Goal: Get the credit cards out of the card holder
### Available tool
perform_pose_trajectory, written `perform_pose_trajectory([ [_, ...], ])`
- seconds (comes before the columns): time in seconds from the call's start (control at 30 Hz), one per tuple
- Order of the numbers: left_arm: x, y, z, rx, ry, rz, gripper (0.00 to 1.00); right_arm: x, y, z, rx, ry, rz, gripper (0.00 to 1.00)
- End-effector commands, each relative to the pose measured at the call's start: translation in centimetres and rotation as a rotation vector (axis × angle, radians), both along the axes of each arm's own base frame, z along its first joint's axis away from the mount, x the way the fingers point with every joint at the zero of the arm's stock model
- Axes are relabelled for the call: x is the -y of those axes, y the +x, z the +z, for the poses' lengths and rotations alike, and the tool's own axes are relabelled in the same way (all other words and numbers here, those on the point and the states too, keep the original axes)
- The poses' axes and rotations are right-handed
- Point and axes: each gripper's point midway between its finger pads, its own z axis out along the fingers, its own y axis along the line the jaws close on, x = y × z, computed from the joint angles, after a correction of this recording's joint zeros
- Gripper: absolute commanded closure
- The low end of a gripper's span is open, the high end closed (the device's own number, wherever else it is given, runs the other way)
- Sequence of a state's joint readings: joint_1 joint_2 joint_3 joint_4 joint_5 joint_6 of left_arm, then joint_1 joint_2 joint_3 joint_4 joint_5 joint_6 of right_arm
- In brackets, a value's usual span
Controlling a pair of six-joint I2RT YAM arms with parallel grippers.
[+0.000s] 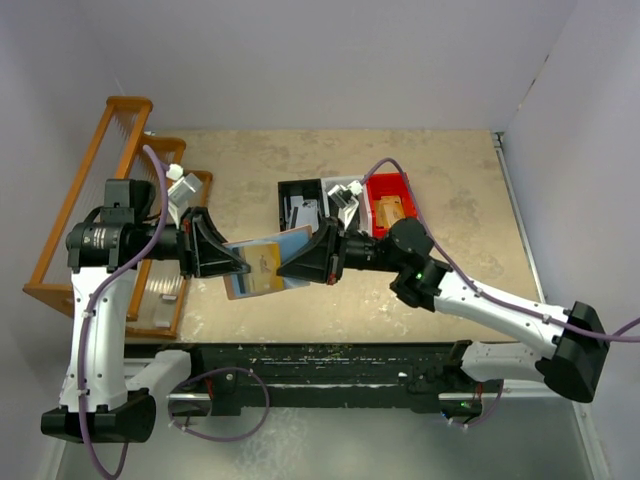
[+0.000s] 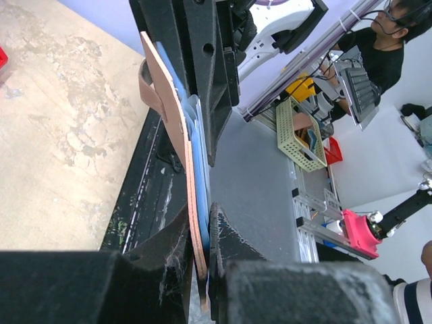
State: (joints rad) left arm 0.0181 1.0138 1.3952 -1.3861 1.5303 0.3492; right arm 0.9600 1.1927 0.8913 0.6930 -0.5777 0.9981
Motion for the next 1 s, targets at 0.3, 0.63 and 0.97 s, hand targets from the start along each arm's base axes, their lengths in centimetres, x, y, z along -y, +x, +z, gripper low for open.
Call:
perform_pose_trajectory([
  [0.3,0.2,-1.5,3.1,0.024,-0.130,-0.084,0.89,1.6,0.5,1.4,0.050,0.044,-0.073,1.00],
  [0.63,0.0,0.4,1.8,0.016,-0.020,0.004,1.00,-0.9,1.5,1.1,0.016,0.068,-0.018,0.75],
  [0.97,0.0,1.0,1.6,0.035,0.005,0.078,1.00,2.1,1.1,1.5,0.061,0.011,-0.101,1.00],
])
